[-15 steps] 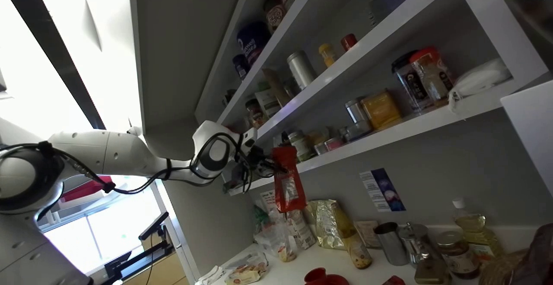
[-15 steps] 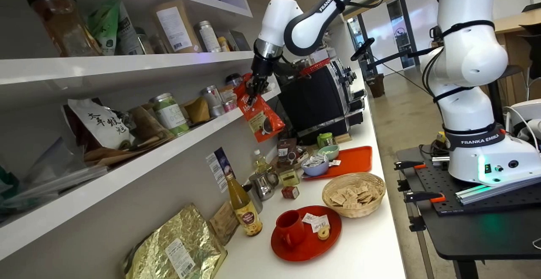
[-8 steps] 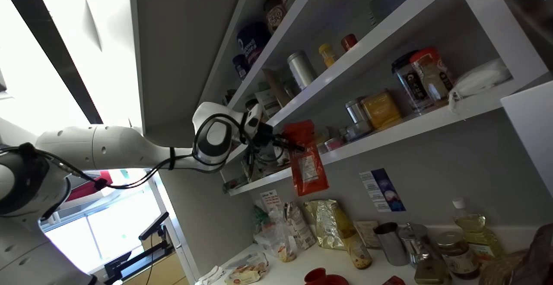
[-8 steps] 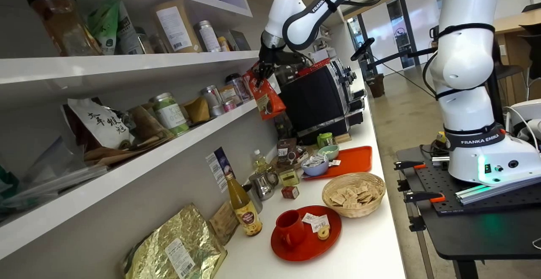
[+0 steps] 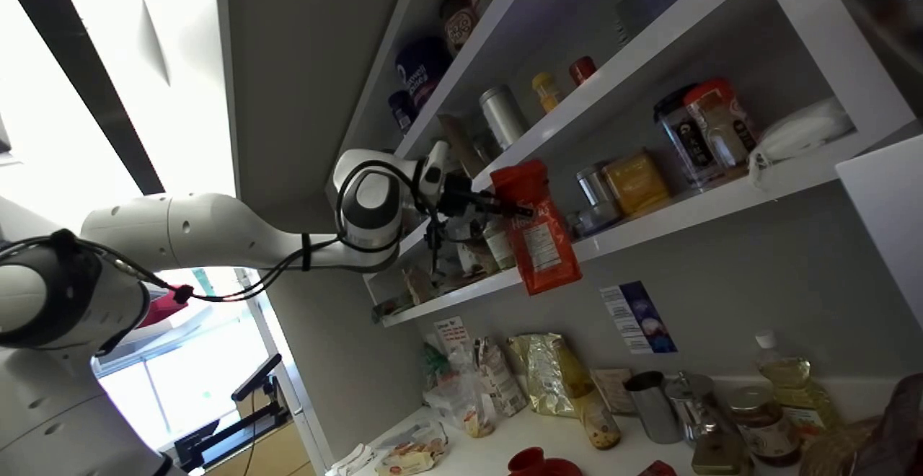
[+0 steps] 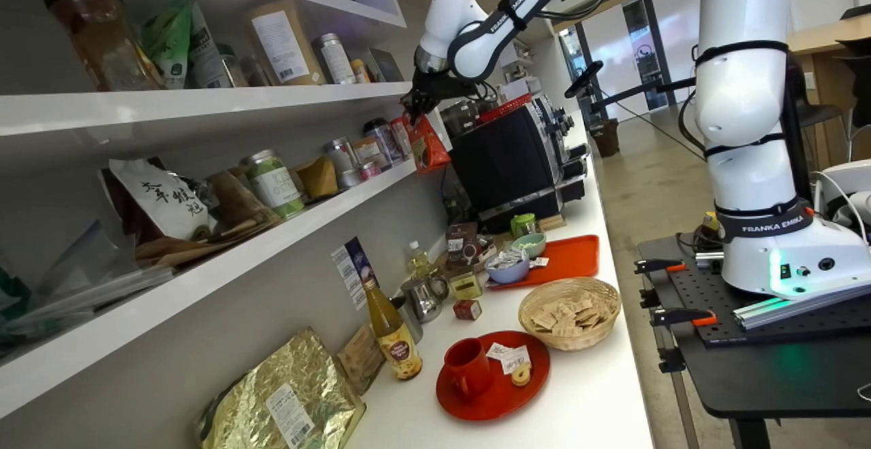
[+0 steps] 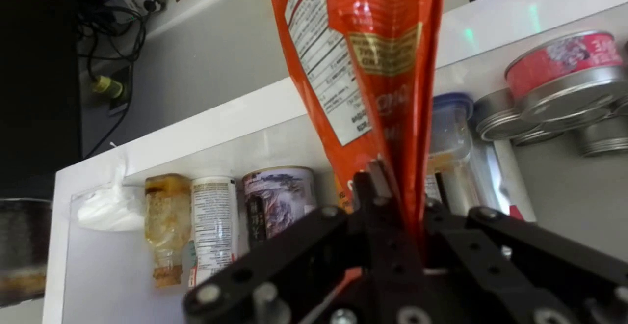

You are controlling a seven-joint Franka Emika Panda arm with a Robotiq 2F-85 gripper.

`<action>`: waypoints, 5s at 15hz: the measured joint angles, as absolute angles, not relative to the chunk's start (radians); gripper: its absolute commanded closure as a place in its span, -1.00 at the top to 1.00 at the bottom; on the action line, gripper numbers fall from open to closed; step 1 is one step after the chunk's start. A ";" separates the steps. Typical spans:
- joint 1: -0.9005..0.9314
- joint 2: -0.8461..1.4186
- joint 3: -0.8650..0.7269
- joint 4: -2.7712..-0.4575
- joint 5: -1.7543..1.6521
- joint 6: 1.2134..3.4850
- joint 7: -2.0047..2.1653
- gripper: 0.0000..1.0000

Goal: Put the orange packet on the bottom shelf.

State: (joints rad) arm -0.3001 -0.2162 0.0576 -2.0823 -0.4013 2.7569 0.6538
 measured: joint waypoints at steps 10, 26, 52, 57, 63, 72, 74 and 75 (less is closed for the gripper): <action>-0.399 -0.100 0.071 -1.854 -0.585 2.754 0.886 -0.99; -0.399 0.128 0.097 -1.630 -0.577 2.744 0.977 -0.99; -0.246 0.269 -0.110 -1.442 -0.155 2.703 0.389 -0.09; -0.247 0.277 -0.109 -1.441 -0.155 2.699 0.389 0.66; -0.248 0.224 -0.081 -1.509 -0.144 2.682 0.346 1.00; -0.245 -0.054 -0.083 -1.745 -0.252 2.631 0.349 1.00; -0.244 -0.107 -0.080 -1.790 -0.252 2.612 0.349 1.00; -0.240 -0.130 -0.080 -1.811 -0.249 2.601 0.347 1.00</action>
State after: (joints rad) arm -0.2402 -0.1301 -0.0800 -1.8113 -0.2486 2.6014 0.3473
